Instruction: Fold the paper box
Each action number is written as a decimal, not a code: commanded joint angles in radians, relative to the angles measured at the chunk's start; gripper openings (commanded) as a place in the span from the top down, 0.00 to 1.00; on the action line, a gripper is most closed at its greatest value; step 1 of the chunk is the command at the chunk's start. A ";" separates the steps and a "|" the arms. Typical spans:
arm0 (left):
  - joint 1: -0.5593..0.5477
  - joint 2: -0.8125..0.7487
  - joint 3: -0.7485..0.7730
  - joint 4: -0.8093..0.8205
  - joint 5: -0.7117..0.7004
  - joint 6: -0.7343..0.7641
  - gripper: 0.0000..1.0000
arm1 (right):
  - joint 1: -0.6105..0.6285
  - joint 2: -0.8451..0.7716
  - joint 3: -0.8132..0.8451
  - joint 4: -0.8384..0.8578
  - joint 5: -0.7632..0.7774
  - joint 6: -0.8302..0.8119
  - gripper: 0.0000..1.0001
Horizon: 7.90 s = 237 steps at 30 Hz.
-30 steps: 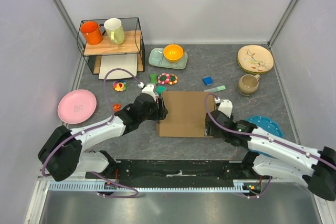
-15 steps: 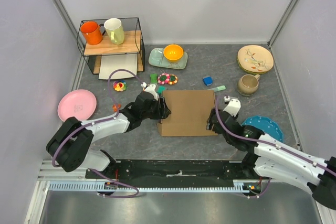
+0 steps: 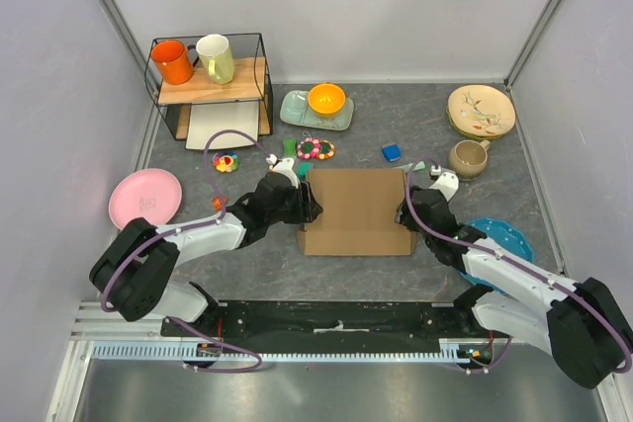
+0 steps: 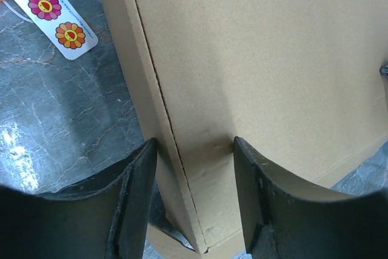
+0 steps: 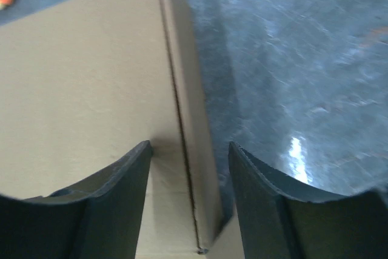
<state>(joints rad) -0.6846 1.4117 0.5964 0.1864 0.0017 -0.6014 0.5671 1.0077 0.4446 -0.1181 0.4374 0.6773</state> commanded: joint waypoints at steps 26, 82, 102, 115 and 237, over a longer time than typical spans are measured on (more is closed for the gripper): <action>0.005 -0.284 -0.438 0.240 0.115 -0.205 0.82 | 0.346 0.019 -0.247 0.248 -0.062 0.214 0.69; 0.030 -0.962 -0.475 -0.302 -0.240 -0.345 0.87 | 0.260 -0.393 -0.131 -0.194 0.101 0.183 0.91; 0.040 -0.755 -0.549 0.042 -0.029 -0.330 0.98 | 0.261 -0.327 -0.264 0.017 -0.063 0.223 1.00; 0.040 -0.728 -0.569 0.085 0.021 -0.330 0.98 | 0.261 -0.366 -0.261 -0.003 -0.081 0.217 1.00; 0.134 -0.546 0.092 -0.518 0.129 -0.109 0.76 | 0.149 -0.251 0.471 -0.672 0.231 -0.036 0.45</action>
<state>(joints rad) -0.5468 0.8875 0.6426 -0.3138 0.1196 -0.7589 0.7116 0.7780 0.8539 -0.7689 0.6079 0.6735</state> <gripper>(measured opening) 0.232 0.548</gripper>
